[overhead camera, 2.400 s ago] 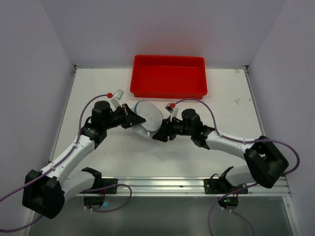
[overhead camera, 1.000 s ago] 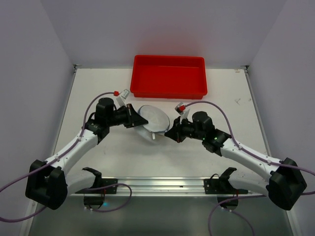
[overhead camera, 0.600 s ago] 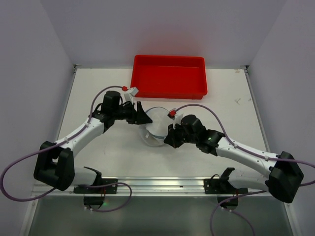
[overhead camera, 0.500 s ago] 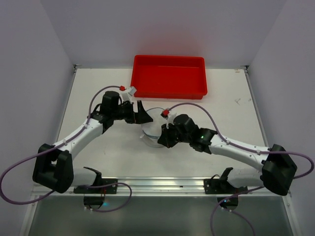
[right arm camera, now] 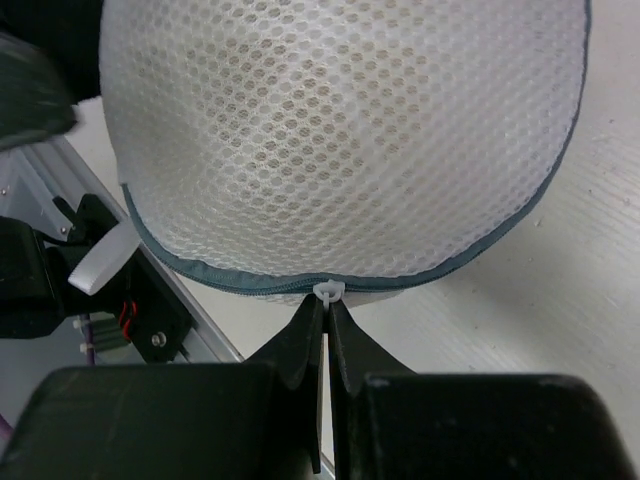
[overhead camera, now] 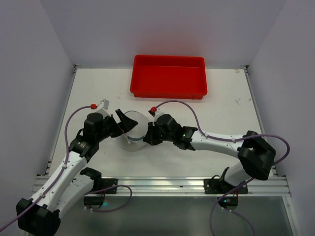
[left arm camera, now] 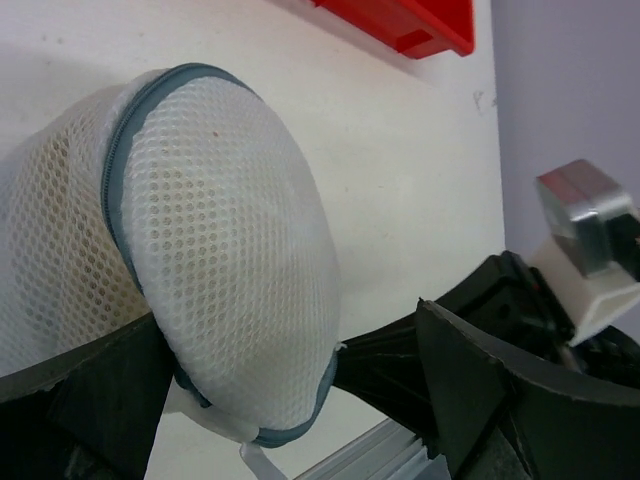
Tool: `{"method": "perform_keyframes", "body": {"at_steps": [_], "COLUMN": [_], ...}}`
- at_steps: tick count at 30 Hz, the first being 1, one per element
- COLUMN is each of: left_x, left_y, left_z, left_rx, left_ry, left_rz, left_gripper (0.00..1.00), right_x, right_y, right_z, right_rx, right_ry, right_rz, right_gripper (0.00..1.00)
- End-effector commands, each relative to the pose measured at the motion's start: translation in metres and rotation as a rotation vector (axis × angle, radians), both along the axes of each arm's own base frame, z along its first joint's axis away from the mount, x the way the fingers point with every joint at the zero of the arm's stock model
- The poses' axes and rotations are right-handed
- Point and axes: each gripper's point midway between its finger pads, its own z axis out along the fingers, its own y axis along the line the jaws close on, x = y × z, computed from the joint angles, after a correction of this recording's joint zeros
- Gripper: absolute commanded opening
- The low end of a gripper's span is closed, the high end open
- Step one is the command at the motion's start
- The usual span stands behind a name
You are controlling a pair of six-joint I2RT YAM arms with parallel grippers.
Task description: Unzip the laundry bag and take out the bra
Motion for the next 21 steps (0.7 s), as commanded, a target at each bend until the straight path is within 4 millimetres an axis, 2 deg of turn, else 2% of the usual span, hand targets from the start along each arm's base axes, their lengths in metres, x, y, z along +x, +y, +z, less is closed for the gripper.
{"method": "perform_keyframes", "body": {"at_steps": [1,3,5,6,7,8,9,10,11,12,13,14,18,21], "left_x": [-0.001,0.008,0.015,0.018,0.024,0.022,0.025,0.033,0.031,0.035,0.046,0.051,0.07,0.074], "left_y": [0.014,0.03,0.034,0.028,0.019,0.003,-0.005,-0.016,-0.03,-0.038,-0.046,-0.049,-0.047,-0.022], "left_z": [-0.021,-0.021,-0.019,-0.025,-0.02,-0.018,-0.03,-0.022,-0.018,-0.023,-0.004,0.0,0.016,0.002], "left_rx": [0.035,0.122,0.168,0.167,0.132,0.083,0.075,0.03,-0.017,-0.03,-0.061,-0.06,-0.001,0.125], "left_ry": [0.089,0.075,0.058,0.078,0.053,0.059,0.097,0.063,0.059,0.071,-0.012,-0.034,-0.129,-0.07], "left_rz": [0.098,0.168,0.169,0.147,0.116,0.041,0.01,-0.022,-0.1,-0.129,-0.153,-0.156,-0.147,-0.042], "left_gripper": [1.0,1.0,1.0,1.0,1.0,1.0,1.0,1.0,1.0,1.0,1.0,1.0,1.0,1.0], "right_x": [0.02,0.02,0.018,0.019,0.021,0.02,0.02,0.022,0.02,0.021,0.021,0.022,0.021,0.023], "right_y": [0.02,0.02,0.018,0.016,0.013,0.008,0.005,0.0,-0.006,-0.01,-0.015,-0.021,-0.024,-0.018], "right_z": [0.039,0.038,0.034,0.034,0.037,0.034,0.034,0.033,0.033,0.033,0.03,0.027,0.028,0.028], "right_rx": [0.109,0.107,0.101,0.097,0.102,0.093,0.093,0.087,0.083,0.08,0.073,0.063,0.075,0.074], "right_ry": [-0.066,-0.063,-0.056,-0.064,-0.073,-0.072,-0.075,-0.078,-0.081,-0.081,-0.067,-0.067,-0.045,-0.022], "right_rz": [-0.06,-0.061,-0.061,-0.072,-0.088,-0.095,-0.104,-0.132,-0.144,-0.163,-0.188,-0.214,-0.244,-0.253], "right_gripper": [0.0,0.0,0.0,0.0,0.0,0.0,0.0,0.0,0.0,0.0,0.0,0.0,0.0,0.0]}}
